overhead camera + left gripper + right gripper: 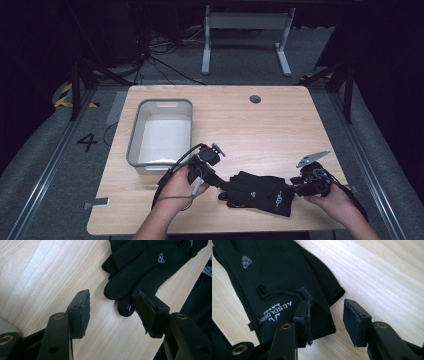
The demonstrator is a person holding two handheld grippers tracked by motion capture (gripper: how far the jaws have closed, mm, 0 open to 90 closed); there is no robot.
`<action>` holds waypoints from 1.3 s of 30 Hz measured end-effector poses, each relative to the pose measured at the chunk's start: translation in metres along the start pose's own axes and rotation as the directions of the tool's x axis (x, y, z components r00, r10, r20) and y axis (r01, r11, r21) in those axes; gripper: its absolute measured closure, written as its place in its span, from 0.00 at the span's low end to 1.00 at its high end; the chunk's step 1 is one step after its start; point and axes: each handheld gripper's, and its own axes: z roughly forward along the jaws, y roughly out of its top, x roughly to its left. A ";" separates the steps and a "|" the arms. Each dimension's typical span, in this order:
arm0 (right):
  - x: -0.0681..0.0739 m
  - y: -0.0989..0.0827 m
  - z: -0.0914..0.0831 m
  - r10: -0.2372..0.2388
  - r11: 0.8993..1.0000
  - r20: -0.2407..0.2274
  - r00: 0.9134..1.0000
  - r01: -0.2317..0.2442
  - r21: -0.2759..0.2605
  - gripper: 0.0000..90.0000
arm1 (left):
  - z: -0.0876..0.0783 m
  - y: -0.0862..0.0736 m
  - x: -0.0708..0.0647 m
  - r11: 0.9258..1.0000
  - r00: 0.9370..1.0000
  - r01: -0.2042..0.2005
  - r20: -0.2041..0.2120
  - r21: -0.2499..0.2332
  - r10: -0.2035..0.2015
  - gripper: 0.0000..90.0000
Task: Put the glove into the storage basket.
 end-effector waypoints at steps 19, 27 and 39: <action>0.006 -0.001 0.013 -0.041 0.994 0.041 0.998 0.037 0.099 0.94 | 0.012 0.002 -0.002 0.998 1.000 -0.017 0.009 0.053 0.017 0.51; 0.007 -0.001 0.013 -0.050 0.994 0.046 0.998 0.045 0.096 0.94 | 0.029 0.005 0.000 0.999 1.000 -0.008 -0.013 0.052 0.009 0.56; 0.009 -0.001 0.014 -0.055 0.994 0.058 0.997 0.050 0.094 0.94 | 0.054 0.010 -0.004 0.992 0.999 -0.035 -0.022 0.118 0.037 0.62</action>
